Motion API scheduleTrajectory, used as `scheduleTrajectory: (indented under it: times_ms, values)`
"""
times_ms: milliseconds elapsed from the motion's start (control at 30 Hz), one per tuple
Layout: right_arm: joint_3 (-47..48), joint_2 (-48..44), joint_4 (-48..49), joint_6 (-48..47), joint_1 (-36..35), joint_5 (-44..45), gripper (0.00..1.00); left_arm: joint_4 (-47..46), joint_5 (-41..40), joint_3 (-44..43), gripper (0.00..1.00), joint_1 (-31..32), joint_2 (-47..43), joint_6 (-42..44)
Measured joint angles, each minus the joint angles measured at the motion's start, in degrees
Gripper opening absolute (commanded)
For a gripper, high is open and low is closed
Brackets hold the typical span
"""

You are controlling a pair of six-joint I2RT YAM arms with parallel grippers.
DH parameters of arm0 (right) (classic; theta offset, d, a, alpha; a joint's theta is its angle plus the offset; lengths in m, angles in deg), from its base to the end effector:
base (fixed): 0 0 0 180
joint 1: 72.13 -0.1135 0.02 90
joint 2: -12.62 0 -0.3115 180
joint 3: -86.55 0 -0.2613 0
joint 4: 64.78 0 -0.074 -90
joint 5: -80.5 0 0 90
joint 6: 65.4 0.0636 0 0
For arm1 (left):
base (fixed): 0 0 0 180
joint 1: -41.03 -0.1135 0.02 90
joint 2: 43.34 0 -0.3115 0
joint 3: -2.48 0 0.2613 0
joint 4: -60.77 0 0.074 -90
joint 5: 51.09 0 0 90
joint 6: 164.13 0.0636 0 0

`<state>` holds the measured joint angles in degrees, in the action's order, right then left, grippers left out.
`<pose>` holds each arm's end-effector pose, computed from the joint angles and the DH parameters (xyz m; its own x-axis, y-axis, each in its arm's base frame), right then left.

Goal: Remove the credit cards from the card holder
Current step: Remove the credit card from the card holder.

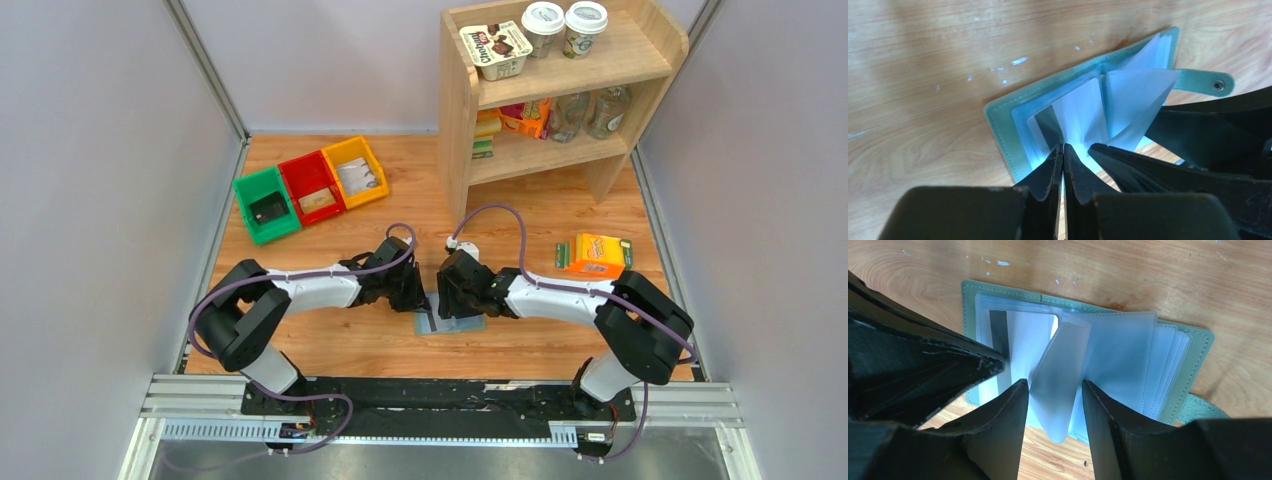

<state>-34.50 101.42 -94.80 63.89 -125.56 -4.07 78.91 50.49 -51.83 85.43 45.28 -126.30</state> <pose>0.1890 0.2446 0.1761 -0.8872 -0.1378 -0.4403 -0.2706 0.9284 0.2545 0.2136 -0.2270 0.1696 -0.9578 -0.1450 -0.2481 0.0266 0.8149 -0.5790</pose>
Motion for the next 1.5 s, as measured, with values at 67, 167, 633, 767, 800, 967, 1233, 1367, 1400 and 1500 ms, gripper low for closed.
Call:
scheduleTrajectory:
  times_ms: [67,167,633,767,800,967,1233,1367,1400,1500]
  values:
    - [0.00,0.00,-0.07,0.26,0.09,0.07,0.50,-0.79,0.76,0.00,0.09,0.11,1.33,-0.20]
    - [0.02,-0.07,-0.39,0.85,0.28,0.39,0.51,-1.11,0.76,0.02,0.08,0.24,1.40,-0.17]
    - [1.03,-2.47,-14.69,3.37,1.90,11.37,0.58,-3.04,-0.09,1.95,0.06,0.50,0.24,-0.37]
    - [1.03,-4.79,-19.54,4.44,2.25,15.45,0.62,-2.97,-0.17,2.16,0.06,0.55,-0.15,-0.44]
    - [1.03,-6.12,-20.83,4.50,2.25,16.48,0.62,-2.97,-0.28,2.32,0.06,0.57,-0.35,-0.42]
    - [-0.35,-17.29,-20.70,3.87,2.27,16.68,0.62,-2.34,-1.22,2.91,0.07,0.57,-1.51,-0.35]
    - [-5.92,-28.06,-7.61,1.07,2.27,5.95,0.51,2.51,-3.52,3.28,0.12,0.57,-8.50,-0.20]
    - [-7.78,-25.68,-2.05,0.87,3.02,0.42,0.48,3.04,-4.42,3.28,0.12,0.57,-12.98,-0.22]
    - [-8.33,-24.70,-0.57,0.94,3.41,-0.98,0.48,3.04,-4.52,3.28,0.12,0.57,-13.20,-0.22]
    - [-10.21,-21.97,3.21,1.40,5.07,-4.81,0.47,3.04,-4.46,3.28,0.12,0.57,-12.50,-0.22]
